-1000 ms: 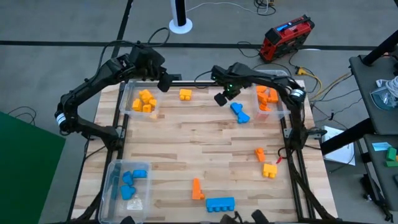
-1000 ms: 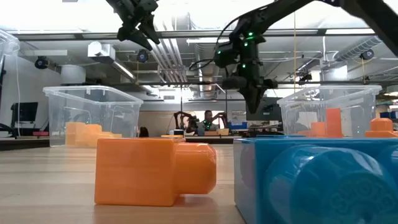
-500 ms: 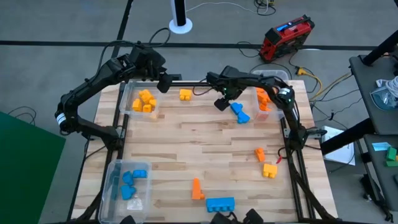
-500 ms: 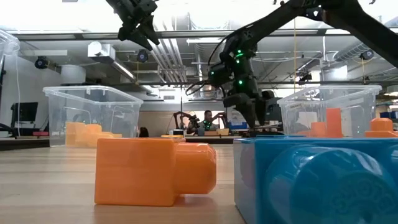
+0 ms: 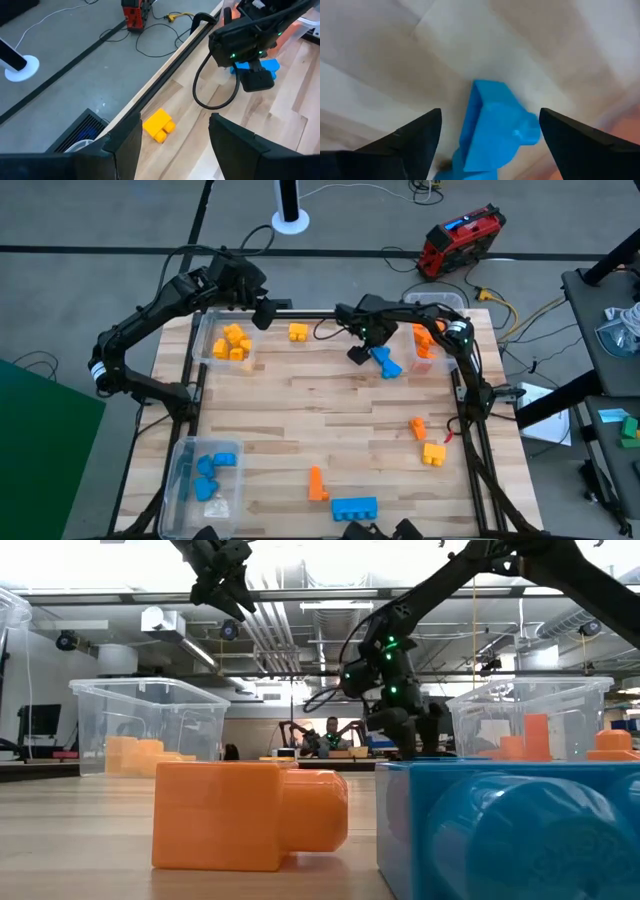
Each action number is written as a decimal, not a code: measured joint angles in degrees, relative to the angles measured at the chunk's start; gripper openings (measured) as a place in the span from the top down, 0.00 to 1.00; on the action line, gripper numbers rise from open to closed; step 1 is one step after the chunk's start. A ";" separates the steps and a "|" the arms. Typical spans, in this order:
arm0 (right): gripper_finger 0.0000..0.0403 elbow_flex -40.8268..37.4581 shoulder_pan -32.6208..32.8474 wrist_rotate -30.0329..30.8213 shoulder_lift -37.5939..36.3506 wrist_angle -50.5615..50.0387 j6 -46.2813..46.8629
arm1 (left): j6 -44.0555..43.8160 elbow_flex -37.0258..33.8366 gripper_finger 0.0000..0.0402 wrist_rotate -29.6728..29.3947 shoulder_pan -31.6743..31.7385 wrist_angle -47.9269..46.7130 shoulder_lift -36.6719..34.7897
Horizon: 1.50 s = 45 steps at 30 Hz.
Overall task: Sort blocks
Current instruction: Put the top right blue game piece into the bottom left transparent bin
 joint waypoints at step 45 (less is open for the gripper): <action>0.97 3.14 6.93 -4.79 -32.69 22.18 4.27 | -10.93 -0.02 0.49 17.87 -5.77 4.61 -0.02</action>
